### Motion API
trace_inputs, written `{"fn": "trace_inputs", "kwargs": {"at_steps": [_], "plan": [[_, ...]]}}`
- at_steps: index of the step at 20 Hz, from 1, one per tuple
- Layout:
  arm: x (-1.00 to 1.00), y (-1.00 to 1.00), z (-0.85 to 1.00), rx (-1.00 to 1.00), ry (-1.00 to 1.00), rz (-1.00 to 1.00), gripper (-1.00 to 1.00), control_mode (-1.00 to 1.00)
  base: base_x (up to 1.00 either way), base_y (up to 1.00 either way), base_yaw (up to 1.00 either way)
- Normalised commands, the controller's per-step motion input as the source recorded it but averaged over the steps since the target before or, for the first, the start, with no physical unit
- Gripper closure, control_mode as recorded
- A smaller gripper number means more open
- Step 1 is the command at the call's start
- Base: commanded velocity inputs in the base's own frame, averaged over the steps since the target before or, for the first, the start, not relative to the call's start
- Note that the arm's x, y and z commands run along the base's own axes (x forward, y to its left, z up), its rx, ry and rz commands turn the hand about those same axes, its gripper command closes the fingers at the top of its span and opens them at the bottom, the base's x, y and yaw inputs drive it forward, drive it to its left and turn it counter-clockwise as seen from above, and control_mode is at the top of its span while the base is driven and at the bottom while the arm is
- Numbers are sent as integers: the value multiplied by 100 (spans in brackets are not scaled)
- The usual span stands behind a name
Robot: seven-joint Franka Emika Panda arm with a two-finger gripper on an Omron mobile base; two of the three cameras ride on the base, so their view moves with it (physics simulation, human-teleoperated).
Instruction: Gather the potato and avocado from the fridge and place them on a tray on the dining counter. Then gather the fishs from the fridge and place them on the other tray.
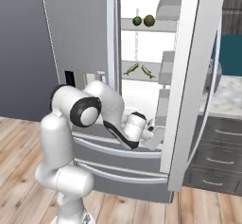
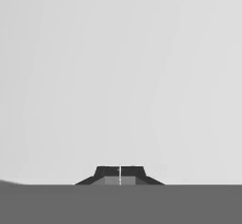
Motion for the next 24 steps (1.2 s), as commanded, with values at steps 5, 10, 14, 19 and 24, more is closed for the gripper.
{"fn": "trace_inputs", "kwargs": {"at_steps": [5,10,14,19,24], "plan": [[-92,52,18,3,-44,0,100,-100,0,0,0],[-53,100,6,-8,-32,0,100,-100,0,0,0],[-27,84,-32,-12,-6,0,100,-100,0,0,0],[0,67,-100,-24,45,12,100,-100,0,0,0],[-37,94,-43,-18,-3,23,100,-100,0,0,0]]}}
